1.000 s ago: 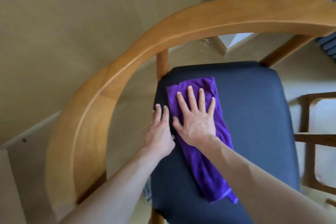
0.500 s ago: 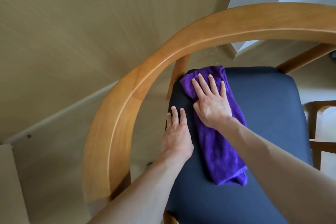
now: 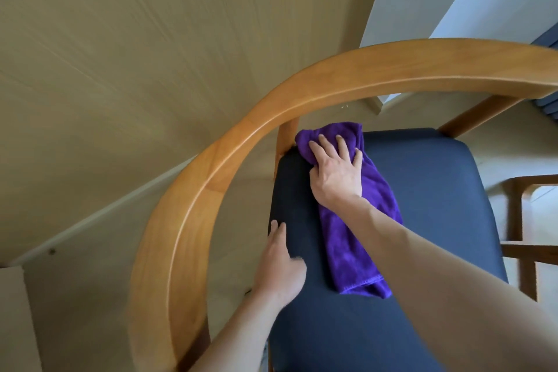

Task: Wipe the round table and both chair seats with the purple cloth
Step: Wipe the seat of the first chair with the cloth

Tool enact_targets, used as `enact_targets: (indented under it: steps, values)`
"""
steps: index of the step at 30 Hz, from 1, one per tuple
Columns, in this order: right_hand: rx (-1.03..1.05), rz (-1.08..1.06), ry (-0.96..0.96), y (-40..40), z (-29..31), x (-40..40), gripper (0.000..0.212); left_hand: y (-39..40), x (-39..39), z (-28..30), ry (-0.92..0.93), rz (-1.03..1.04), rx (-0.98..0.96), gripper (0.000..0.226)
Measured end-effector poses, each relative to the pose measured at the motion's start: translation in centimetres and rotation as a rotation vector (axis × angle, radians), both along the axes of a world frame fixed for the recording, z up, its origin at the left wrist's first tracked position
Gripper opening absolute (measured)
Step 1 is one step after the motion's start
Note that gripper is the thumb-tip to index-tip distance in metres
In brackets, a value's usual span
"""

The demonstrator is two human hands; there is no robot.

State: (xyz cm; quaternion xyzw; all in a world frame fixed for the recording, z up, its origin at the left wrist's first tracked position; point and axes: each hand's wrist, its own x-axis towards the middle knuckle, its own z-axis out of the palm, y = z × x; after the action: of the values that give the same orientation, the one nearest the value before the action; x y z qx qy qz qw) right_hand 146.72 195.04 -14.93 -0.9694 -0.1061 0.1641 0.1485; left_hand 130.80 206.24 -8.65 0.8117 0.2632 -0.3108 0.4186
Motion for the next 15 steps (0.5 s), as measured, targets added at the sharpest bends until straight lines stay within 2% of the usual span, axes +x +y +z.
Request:
enact_targets:
  steps: [4,8,11,15]
  values:
    - [0.026,0.151,-0.003,0.2,0.3,-1.4,0.062,-0.6,-1.0,-0.6,0.005,0.082,-0.063,0.085]
    - [0.060,0.367,0.021,1.0,0.9,-5.0,0.066,-0.1,-0.9,-0.7,0.009,-0.023,0.006,0.088]
    - [0.058,0.554,0.069,1.1,0.5,-8.5,0.062,0.1,-0.8,-0.5,-0.047,-0.016,-0.002,0.095]
    - [0.016,0.709,0.023,0.1,-0.2,-7.4,0.065,0.0,-1.3,-0.7,-0.095,-0.065,0.027,0.102]
